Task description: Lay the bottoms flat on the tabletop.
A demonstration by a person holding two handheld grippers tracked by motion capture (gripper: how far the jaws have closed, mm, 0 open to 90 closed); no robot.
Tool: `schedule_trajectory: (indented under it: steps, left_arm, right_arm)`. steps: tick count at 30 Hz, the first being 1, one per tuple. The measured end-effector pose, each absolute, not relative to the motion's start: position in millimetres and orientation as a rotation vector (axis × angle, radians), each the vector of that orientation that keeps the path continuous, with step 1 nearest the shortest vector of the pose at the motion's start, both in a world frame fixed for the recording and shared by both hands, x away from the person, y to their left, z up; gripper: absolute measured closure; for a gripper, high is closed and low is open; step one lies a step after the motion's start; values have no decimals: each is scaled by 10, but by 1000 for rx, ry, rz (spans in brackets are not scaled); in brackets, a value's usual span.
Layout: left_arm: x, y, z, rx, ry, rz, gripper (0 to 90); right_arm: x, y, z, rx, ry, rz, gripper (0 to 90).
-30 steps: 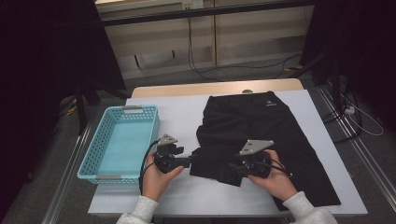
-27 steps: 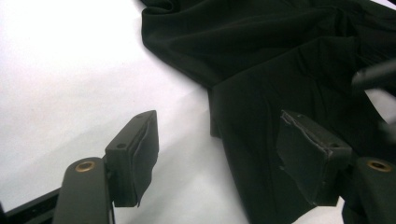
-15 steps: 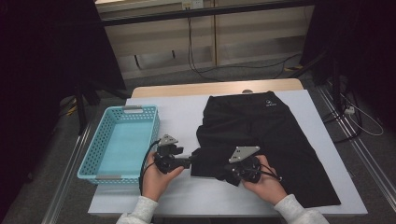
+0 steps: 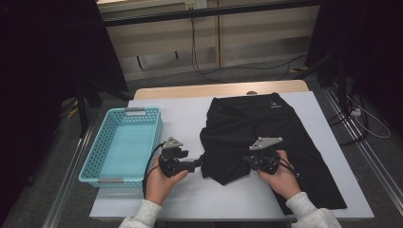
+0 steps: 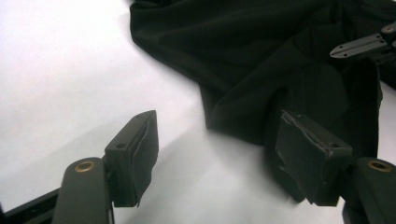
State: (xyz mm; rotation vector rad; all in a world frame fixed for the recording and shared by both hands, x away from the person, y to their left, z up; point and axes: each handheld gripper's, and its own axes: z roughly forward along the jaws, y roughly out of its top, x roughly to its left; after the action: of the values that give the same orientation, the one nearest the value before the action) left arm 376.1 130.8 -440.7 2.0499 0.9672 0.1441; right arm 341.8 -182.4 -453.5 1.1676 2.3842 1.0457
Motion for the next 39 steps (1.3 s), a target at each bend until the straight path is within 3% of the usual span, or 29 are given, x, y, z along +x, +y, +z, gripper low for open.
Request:
schedule_trajectory:
  steps: [8, 23, 37, 39]
  left_arm:
    - [3708, 1207, -4451, 2106, 919, 81, 434]
    - [3669, 997, -4559, 2135, 937, -78, 891]
    - [3620, 1052, -4353, 2061, 885, -88, 900]
    - [3622, 1053, -4361, 2059, 885, -62, 848]
  right_arm:
    - [3421, -1842, -4551, 1176, 2376, 1049, 878]
    - [3402, -1832, -4555, 1169, 2381, 1053, 786]
    - [3318, -1793, -4467, 1110, 2366, 1077, 569]
    - [3303, -1779, -4453, 1100, 2369, 1081, 551]
